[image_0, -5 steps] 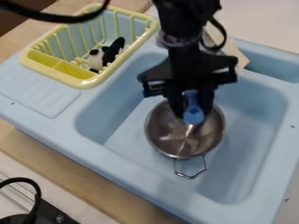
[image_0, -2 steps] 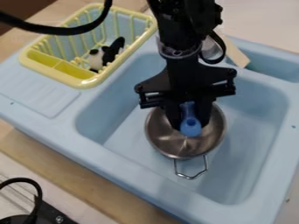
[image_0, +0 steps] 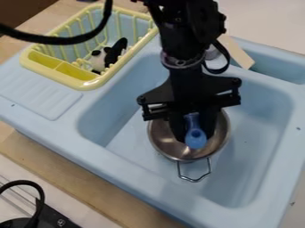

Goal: Put the blue spoon in the silver pot

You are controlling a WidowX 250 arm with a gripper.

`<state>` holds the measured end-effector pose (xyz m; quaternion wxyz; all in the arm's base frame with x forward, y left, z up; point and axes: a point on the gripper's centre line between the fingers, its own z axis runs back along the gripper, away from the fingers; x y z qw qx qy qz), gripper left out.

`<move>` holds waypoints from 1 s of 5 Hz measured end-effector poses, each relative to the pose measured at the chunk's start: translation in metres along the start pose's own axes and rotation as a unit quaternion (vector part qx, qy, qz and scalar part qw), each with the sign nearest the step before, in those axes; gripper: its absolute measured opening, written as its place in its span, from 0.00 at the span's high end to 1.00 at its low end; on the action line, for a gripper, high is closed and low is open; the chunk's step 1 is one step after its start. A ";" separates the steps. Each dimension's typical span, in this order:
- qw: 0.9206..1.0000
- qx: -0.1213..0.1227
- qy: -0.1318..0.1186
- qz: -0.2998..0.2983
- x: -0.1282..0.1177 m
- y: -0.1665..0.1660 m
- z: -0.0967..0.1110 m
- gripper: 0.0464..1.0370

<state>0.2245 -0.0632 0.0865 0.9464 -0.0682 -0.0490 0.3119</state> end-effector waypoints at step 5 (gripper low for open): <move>1.000 -0.011 -0.018 -0.005 0.014 0.013 0.021 0.04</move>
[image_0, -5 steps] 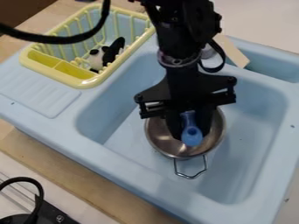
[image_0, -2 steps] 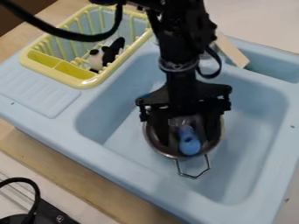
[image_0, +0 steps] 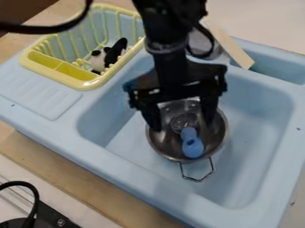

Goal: Put the blue spoon in the silver pot

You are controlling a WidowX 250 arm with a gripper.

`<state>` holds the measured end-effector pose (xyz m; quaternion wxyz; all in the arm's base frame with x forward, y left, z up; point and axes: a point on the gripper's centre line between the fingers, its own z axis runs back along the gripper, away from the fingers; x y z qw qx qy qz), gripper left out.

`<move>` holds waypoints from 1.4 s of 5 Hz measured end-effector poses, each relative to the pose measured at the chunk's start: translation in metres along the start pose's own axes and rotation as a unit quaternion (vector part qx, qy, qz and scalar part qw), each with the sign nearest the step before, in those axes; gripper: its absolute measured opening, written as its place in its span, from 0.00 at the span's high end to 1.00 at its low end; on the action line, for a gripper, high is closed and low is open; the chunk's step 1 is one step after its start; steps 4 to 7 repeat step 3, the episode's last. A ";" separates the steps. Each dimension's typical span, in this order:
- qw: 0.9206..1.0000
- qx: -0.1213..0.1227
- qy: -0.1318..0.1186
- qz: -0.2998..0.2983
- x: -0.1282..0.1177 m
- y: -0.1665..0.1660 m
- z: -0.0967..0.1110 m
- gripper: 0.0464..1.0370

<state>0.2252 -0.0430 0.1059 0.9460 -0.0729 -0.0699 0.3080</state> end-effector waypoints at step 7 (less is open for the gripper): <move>0.997 0.014 -0.075 0.022 0.018 0.033 0.024 0.04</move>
